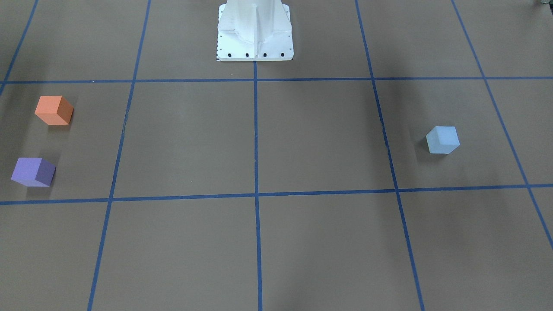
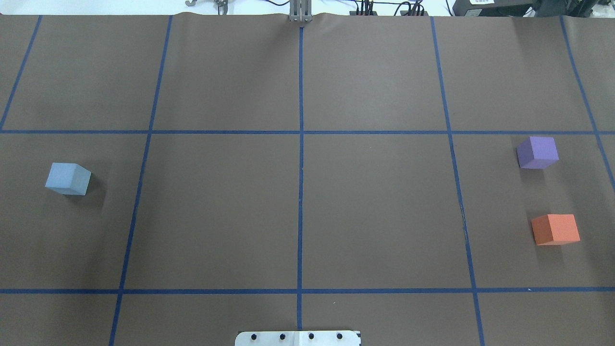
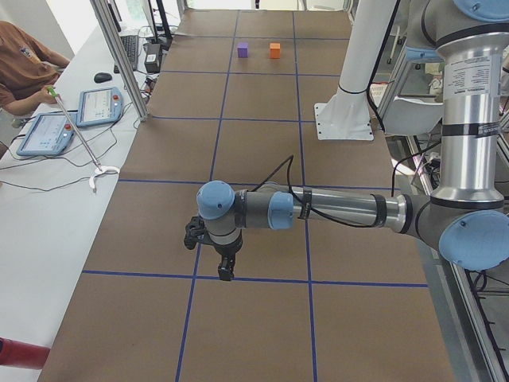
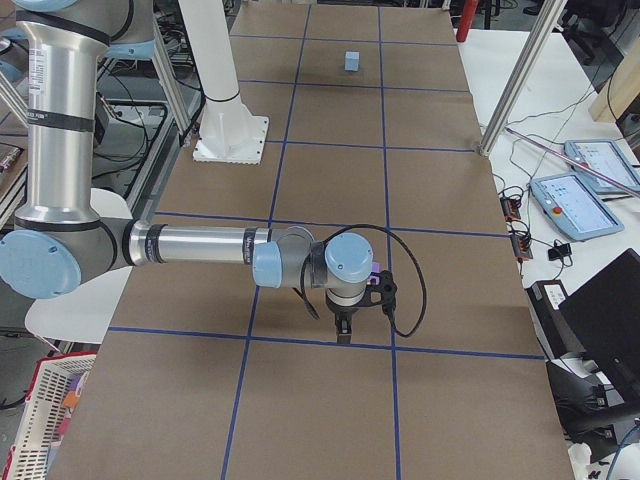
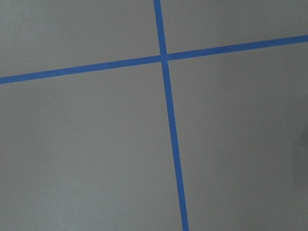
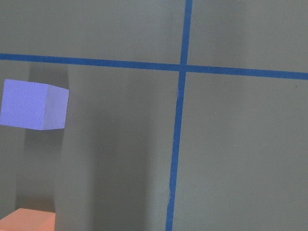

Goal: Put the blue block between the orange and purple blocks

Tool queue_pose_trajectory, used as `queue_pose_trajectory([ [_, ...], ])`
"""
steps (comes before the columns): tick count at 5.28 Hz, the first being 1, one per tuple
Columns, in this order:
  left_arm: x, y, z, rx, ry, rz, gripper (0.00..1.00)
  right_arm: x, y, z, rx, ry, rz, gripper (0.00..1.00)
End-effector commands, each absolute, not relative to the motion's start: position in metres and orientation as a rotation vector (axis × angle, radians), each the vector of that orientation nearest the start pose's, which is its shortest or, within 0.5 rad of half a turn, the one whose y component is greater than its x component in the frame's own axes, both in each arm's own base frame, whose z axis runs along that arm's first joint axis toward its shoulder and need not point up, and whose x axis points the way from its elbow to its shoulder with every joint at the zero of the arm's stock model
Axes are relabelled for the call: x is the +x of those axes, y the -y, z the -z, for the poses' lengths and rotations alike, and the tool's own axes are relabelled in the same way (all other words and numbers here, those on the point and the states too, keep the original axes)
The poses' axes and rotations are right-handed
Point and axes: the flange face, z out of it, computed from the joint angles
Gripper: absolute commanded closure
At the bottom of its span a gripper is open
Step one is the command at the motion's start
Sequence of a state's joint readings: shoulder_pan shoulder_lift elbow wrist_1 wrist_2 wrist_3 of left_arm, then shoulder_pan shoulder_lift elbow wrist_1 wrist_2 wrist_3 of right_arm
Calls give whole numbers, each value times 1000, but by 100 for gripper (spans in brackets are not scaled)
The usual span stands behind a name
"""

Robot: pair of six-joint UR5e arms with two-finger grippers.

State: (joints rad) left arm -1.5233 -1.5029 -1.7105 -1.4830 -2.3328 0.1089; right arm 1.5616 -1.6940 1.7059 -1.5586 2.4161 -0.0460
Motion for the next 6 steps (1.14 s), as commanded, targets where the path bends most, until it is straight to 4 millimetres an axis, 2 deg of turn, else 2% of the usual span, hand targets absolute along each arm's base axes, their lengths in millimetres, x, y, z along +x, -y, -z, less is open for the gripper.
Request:
queue_pose_trajectory([
  [1, -42, 464, -633, 5, -765, -143, 0, 58, 443, -640, 49, 800, 67, 0],
  [4, -37, 473, -615, 50, -776, -168, 0, 57, 446, -637, 54, 808, 67, 0],
  [5, -35, 479, -581, 131, -805, -200, 0, 58, 446, -637, 55, 806, 67, 0],
  [6, -29, 486, -560, 169, -816, -227, 0, 58, 446, -631, 66, 812, 70, 0],
])
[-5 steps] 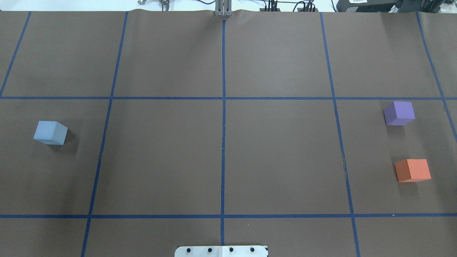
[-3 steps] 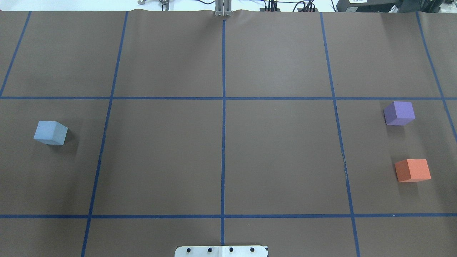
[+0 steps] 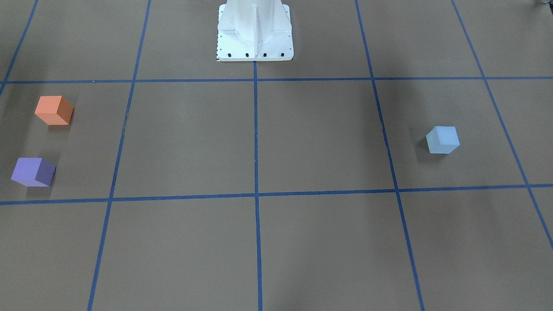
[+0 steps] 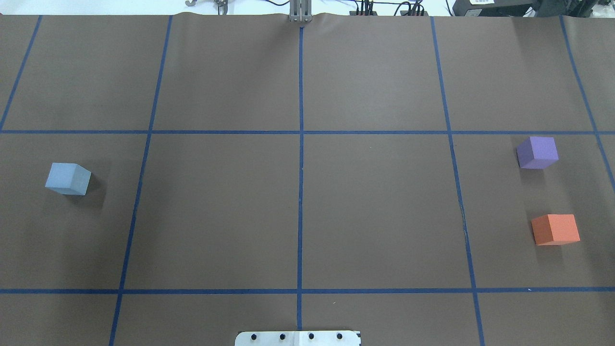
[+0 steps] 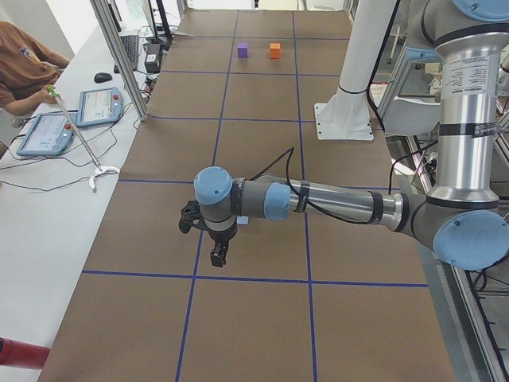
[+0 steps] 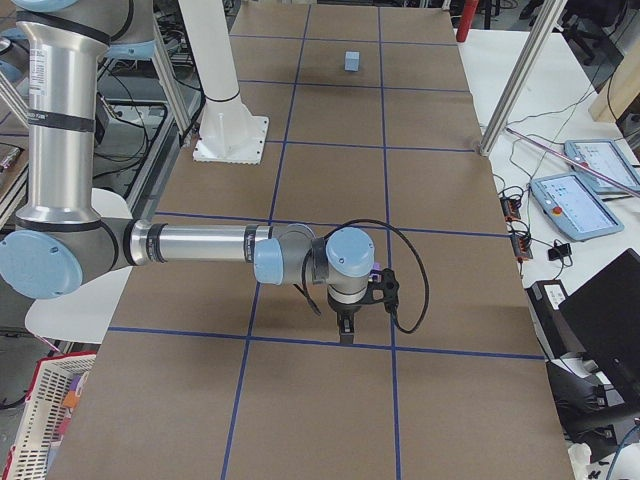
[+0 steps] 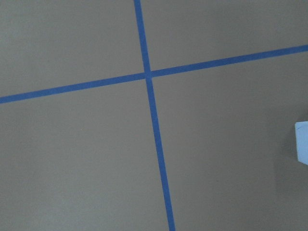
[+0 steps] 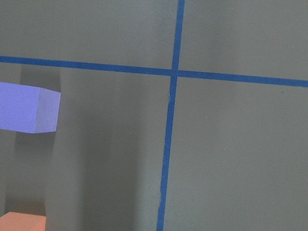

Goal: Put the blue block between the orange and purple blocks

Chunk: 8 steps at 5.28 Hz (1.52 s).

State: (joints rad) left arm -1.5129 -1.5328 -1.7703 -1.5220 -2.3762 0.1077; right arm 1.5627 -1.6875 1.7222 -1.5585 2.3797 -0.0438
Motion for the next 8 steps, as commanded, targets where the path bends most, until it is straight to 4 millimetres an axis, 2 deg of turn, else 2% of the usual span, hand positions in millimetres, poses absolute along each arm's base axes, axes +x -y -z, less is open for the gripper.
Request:
queue_pose_trajectory([
  [1, 18, 486, -544, 107, -848, -200, 0, 58, 446, -624, 78, 807, 75, 0],
  [2, 61, 485, -521, 87, -875, -82, 0, 57, 446, -622, 75, 810, 66, 0],
  [3, 96, 479, -514, 71, -908, -28, 0, 57, 447, -615, 88, 810, 66, 0],
  [4, 140, 471, -512, 50, -881, -11, 0, 56, 448, -594, 120, 830, 77, 0],
  [5, 187, 461, -510, 60, -860, 27, 0, 57, 443, -597, 118, 821, 75, 0],
  [6, 222, 450, -515, 60, -854, 39, 0, 57, 445, -597, 119, 818, 76, 0],
  [8, 248, 446, -542, 70, -801, 10, 0, 57, 445, -597, 118, 821, 75, 0],
])
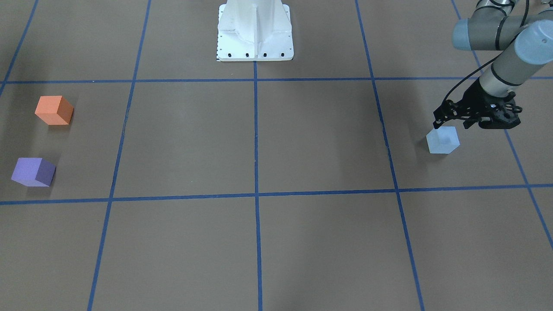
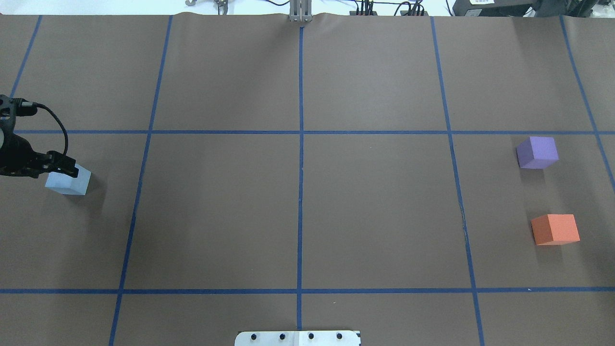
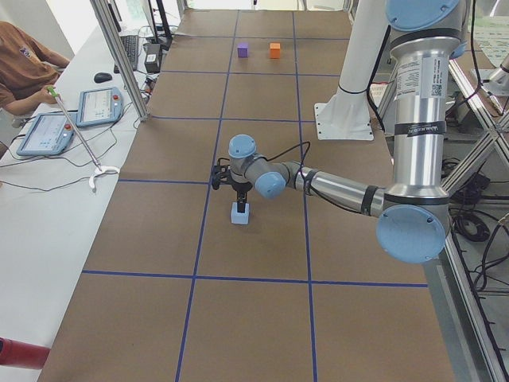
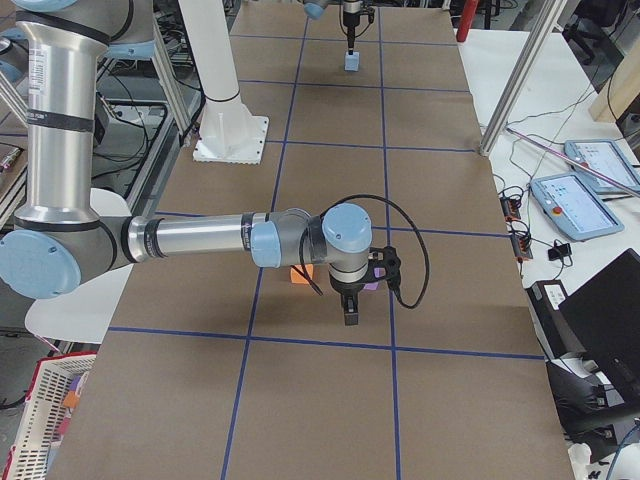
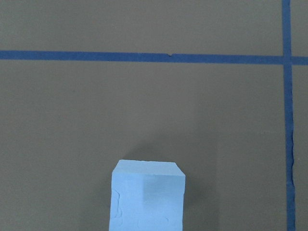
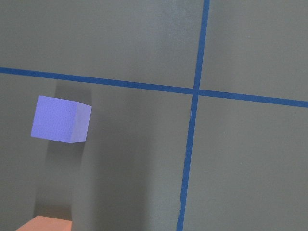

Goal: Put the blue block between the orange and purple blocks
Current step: 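Lower the left gripper onto the light blue cube and grasp it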

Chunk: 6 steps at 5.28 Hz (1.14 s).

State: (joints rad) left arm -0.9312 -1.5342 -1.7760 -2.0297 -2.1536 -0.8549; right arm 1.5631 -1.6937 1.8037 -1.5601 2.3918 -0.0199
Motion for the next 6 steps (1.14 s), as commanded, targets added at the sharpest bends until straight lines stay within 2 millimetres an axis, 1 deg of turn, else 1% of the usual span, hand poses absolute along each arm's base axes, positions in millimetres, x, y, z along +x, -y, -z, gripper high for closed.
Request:
queue_pose_trajectory([
  [1, 252, 447, -549, 62, -793, 2, 0, 57, 446, -596, 119, 821, 76, 0],
  [3, 254, 450, -555, 52, -784, 4, 0, 57, 447, -594, 124, 820, 78, 0],
  [4, 264, 461, -556, 50, -783, 5, 0, 57, 447, -594, 124, 820, 78, 0],
  [5, 270, 469, -556, 50, -783, 5, 1, 57, 448, -594, 124, 820, 78, 0],
  [6, 270, 469, -560, 49, -782, 4, 7, 57, 449, -594, 124, 821, 77, 0],
])
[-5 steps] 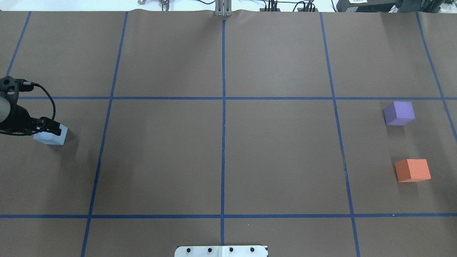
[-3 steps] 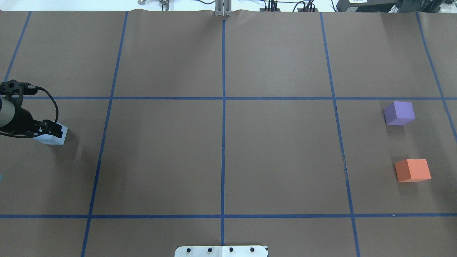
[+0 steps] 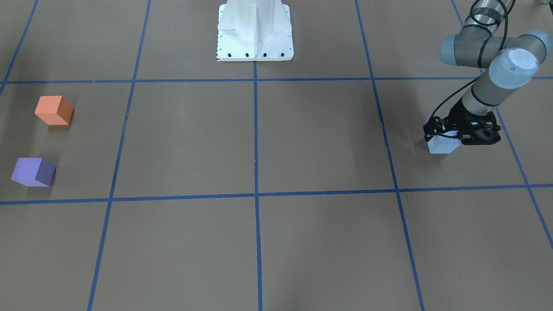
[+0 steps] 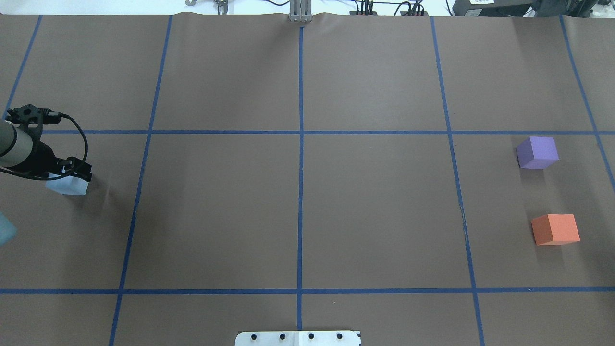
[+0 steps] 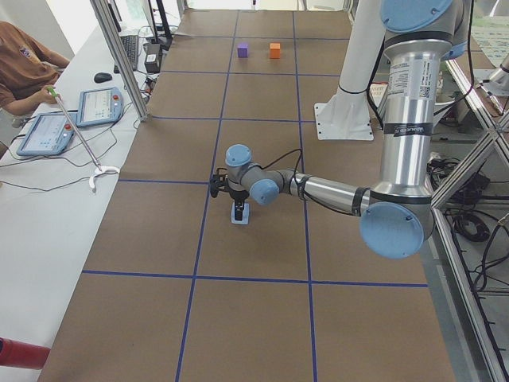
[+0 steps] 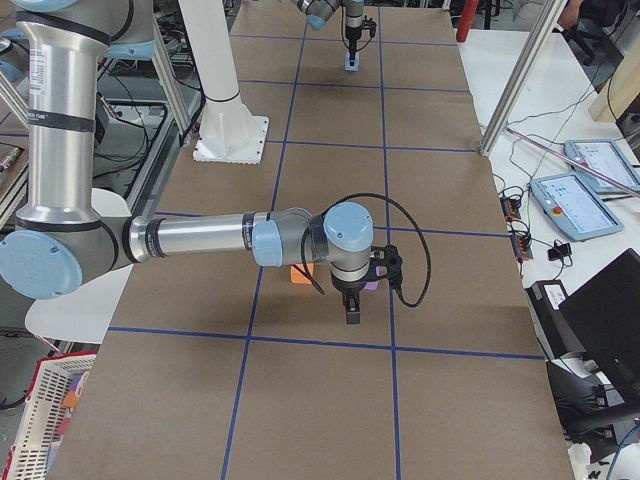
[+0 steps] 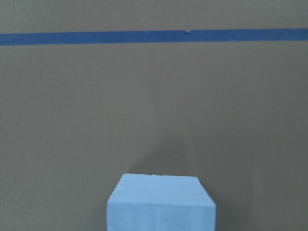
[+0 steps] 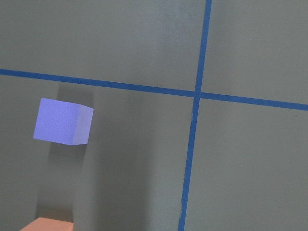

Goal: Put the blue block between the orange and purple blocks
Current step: 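Lower the left gripper onto the light blue cube and grasp it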

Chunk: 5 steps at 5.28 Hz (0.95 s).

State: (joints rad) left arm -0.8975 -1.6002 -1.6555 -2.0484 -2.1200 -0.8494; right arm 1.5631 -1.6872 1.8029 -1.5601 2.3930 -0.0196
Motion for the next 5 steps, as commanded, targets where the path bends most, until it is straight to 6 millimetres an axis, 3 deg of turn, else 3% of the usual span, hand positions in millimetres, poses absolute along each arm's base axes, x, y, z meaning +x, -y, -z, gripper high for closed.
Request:
queue_pose_trajectory([
  [1, 269, 468, -564, 50, -783, 5, 43, 57, 449, -593, 128, 820, 80, 0],
  [2, 264, 467, -559, 59, -790, 7, 99, 57, 449, -591, 132, 819, 81, 0],
  [3, 257, 465, -531, 64, -833, 0, 100, 57, 450, -590, 134, 817, 82, 0],
  [4, 243, 478, -494, 39, -840, 34, 100, 57, 449, -591, 132, 817, 81, 0],
  [5, 255, 500, -420, 24, -824, 49, 100, 57, 442, -599, 116, 821, 75, 0],
])
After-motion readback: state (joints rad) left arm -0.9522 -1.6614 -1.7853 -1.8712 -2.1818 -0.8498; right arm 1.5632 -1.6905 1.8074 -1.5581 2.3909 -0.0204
